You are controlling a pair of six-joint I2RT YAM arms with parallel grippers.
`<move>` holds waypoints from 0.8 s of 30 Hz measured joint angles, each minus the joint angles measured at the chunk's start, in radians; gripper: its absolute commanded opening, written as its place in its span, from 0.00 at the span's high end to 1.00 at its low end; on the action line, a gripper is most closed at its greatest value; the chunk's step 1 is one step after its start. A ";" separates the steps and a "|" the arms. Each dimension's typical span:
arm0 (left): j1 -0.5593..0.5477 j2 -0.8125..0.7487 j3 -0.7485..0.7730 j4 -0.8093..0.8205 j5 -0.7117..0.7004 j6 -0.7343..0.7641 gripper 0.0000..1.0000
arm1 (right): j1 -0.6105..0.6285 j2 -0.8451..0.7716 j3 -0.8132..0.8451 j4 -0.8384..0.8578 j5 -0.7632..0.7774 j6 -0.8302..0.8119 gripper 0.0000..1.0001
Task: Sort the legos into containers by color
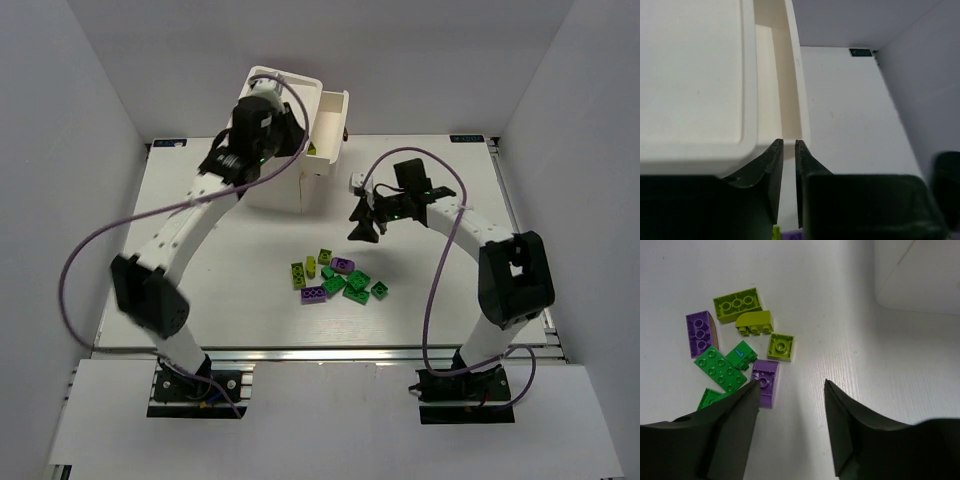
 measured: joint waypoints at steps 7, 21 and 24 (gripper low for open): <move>0.008 -0.597 -0.478 0.000 -0.013 -0.057 0.26 | 0.103 0.189 0.077 -0.005 0.105 -0.035 0.23; 0.010 -0.928 -0.918 -0.217 -0.109 -0.226 0.23 | 0.206 0.298 0.085 0.029 0.268 -0.038 0.23; 0.010 -0.923 -0.922 -0.221 -0.108 -0.228 0.23 | 0.216 0.312 0.095 0.054 0.290 -0.032 0.24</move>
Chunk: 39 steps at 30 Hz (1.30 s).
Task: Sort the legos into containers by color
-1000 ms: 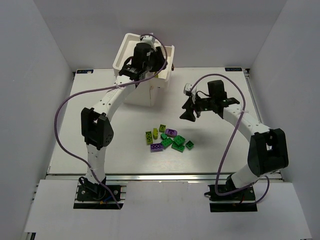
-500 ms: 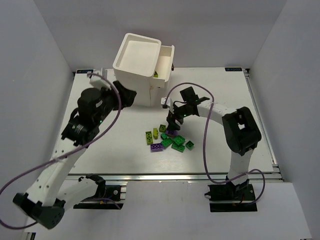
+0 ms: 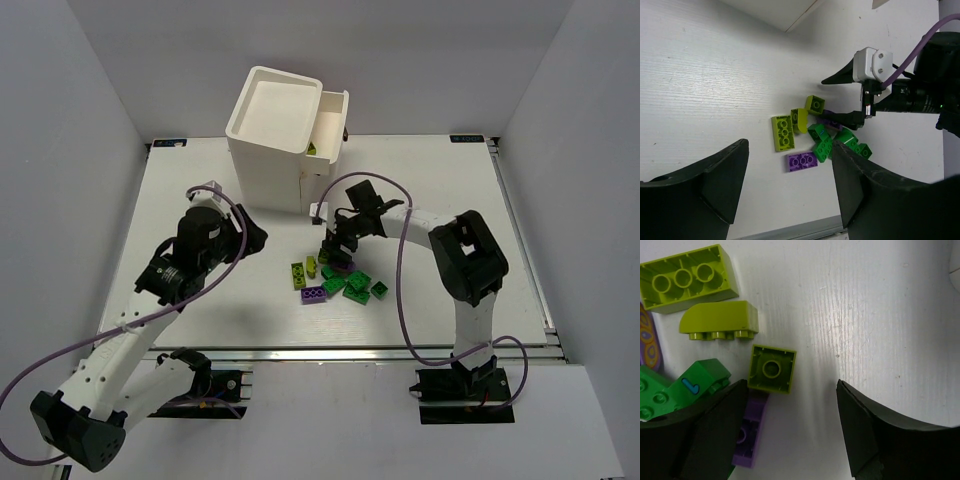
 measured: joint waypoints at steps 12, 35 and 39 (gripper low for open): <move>-0.001 0.058 -0.083 -0.045 0.035 0.021 0.22 | 0.039 0.047 0.013 0.051 0.033 0.038 0.62; -0.002 0.374 -0.166 0.100 0.252 0.211 0.22 | -0.042 -0.343 0.192 0.276 -0.125 0.341 1.00; -0.002 0.383 -0.166 0.119 0.269 0.229 0.22 | -0.054 -0.237 0.278 0.374 -0.004 0.438 0.99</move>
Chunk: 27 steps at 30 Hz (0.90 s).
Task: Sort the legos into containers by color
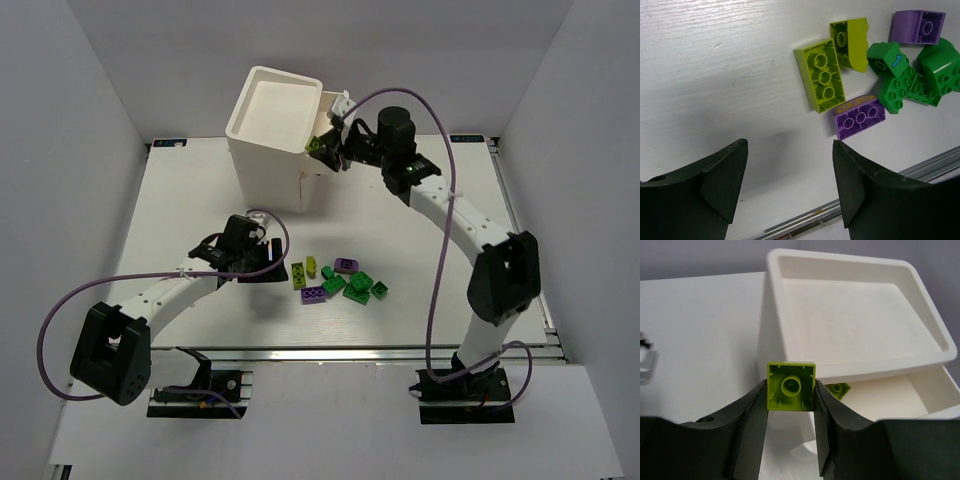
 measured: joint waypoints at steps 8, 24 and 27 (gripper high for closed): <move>0.000 0.000 0.000 0.009 0.021 0.011 0.21 | -0.023 0.295 0.273 0.003 0.163 0.063 0.96; 0.000 0.052 0.033 0.033 0.029 0.013 0.19 | -0.068 0.326 0.311 -0.035 0.191 0.042 0.41; 0.000 0.109 0.071 0.036 0.036 0.021 0.18 | -0.072 0.326 0.311 -0.050 0.186 0.038 0.34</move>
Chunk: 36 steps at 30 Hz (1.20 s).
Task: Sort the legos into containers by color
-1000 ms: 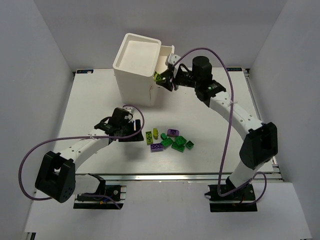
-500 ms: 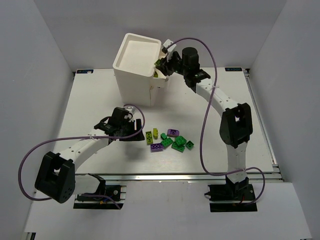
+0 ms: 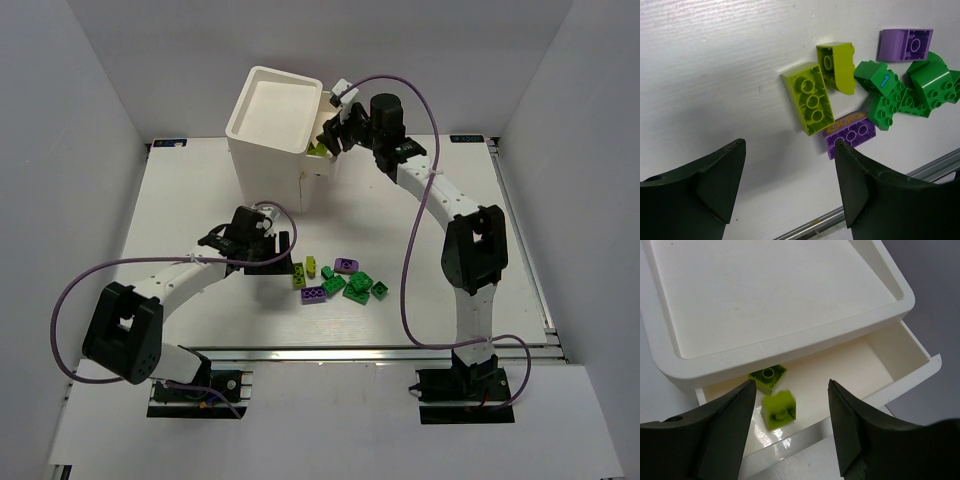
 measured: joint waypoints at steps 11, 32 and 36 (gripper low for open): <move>-0.008 0.158 0.113 0.001 0.020 0.018 0.20 | -0.016 -0.060 -0.059 -0.003 0.002 0.037 0.30; -0.121 0.390 0.279 -0.146 -0.019 0.000 0.34 | -0.148 -0.328 -0.346 0.049 0.026 0.103 0.29; -0.138 0.440 0.339 -0.162 -0.071 -0.018 0.48 | -0.152 -0.352 -0.382 0.050 0.018 0.110 0.29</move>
